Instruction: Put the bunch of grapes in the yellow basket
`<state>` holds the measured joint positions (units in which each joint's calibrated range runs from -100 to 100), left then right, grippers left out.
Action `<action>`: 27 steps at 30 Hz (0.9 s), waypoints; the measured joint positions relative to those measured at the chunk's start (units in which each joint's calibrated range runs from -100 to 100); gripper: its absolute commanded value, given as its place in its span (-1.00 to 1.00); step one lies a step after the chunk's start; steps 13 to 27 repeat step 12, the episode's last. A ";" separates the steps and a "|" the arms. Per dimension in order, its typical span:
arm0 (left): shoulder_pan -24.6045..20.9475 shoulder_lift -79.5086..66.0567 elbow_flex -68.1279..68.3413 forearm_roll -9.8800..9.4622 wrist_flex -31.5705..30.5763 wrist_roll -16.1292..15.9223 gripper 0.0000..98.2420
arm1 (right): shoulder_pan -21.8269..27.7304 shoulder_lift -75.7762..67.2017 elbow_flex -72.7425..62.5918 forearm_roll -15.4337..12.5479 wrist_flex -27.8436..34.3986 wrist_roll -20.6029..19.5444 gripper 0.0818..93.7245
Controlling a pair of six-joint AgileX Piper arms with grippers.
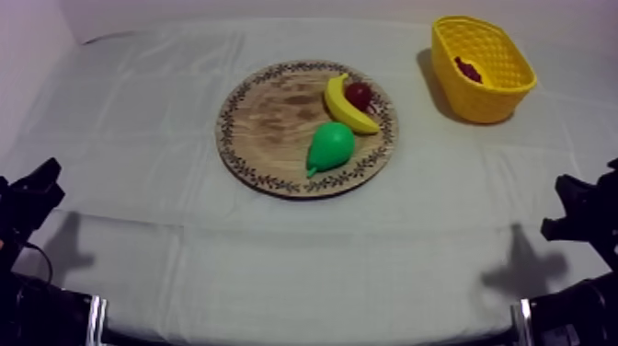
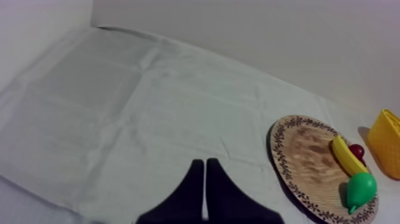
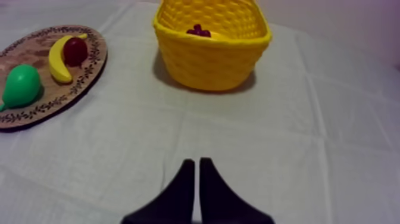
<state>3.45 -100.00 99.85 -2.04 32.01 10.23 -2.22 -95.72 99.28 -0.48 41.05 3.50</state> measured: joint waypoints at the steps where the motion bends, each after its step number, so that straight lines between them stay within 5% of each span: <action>1: 0.00 0.00 0.00 0.00 0.00 0.00 -1.00 | 0.00 0.00 0.24 -0.06 -1.36 0.54 -0.99; 27: 0.00 0.00 0.00 0.00 0.00 0.00 -1.00 | -0.19 0.00 0.72 -0.18 -3.91 -2.19 -0.99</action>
